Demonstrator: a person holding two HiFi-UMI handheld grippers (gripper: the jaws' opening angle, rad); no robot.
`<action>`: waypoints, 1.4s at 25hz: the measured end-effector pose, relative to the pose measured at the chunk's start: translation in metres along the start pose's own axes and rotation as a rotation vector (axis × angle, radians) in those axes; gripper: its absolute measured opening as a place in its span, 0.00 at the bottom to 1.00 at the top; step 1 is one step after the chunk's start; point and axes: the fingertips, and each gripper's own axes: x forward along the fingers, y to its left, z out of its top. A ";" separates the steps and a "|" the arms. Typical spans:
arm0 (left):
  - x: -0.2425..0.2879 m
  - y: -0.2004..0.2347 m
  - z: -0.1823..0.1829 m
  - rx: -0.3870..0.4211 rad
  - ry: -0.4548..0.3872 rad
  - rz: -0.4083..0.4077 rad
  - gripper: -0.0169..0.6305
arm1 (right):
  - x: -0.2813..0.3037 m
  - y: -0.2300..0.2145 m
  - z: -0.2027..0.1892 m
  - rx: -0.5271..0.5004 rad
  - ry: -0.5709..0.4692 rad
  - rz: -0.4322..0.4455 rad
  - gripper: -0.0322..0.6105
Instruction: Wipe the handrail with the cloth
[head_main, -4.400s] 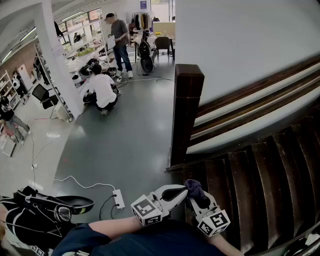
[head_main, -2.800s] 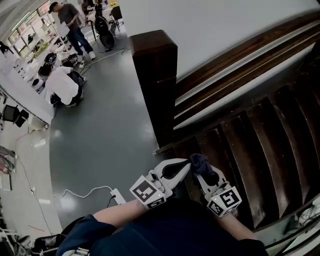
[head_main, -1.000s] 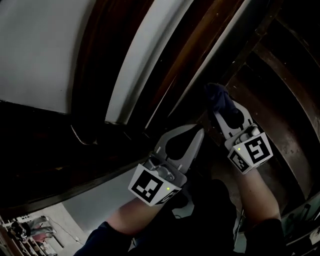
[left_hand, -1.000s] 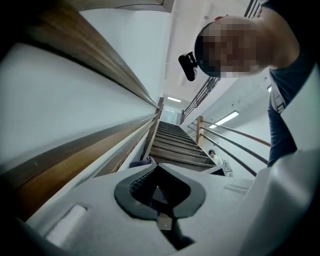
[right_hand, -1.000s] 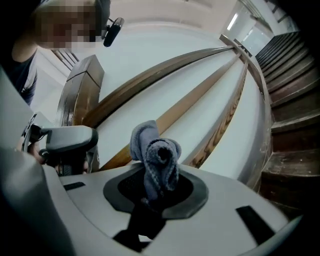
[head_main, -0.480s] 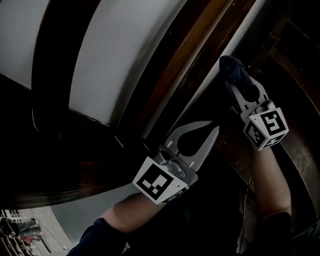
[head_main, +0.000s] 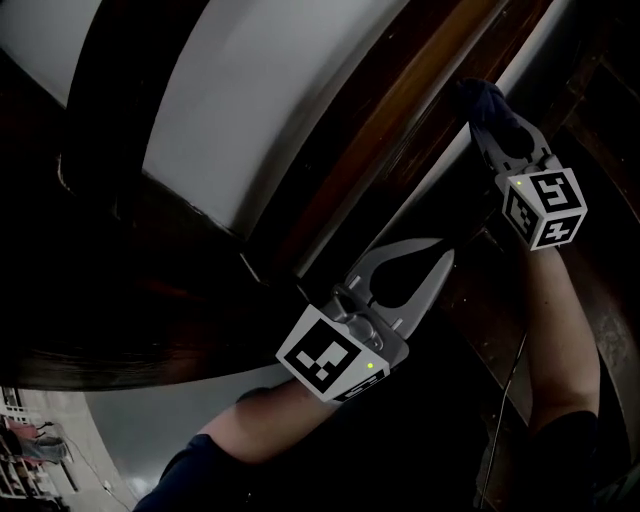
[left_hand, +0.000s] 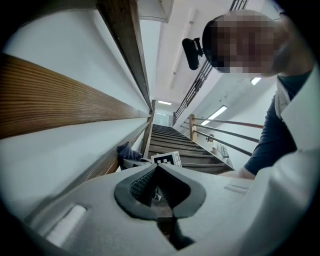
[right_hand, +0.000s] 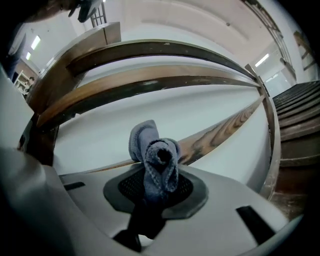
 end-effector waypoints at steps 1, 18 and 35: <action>-0.002 0.001 0.000 0.002 -0.002 0.005 0.03 | 0.002 0.002 -0.001 -0.005 -0.002 0.000 0.20; -0.039 0.000 0.000 -0.003 -0.021 0.075 0.03 | -0.021 0.137 -0.053 0.002 0.040 0.169 0.20; -0.103 -0.002 -0.045 -0.038 0.040 0.179 0.03 | -0.044 0.260 -0.099 0.062 0.041 0.338 0.20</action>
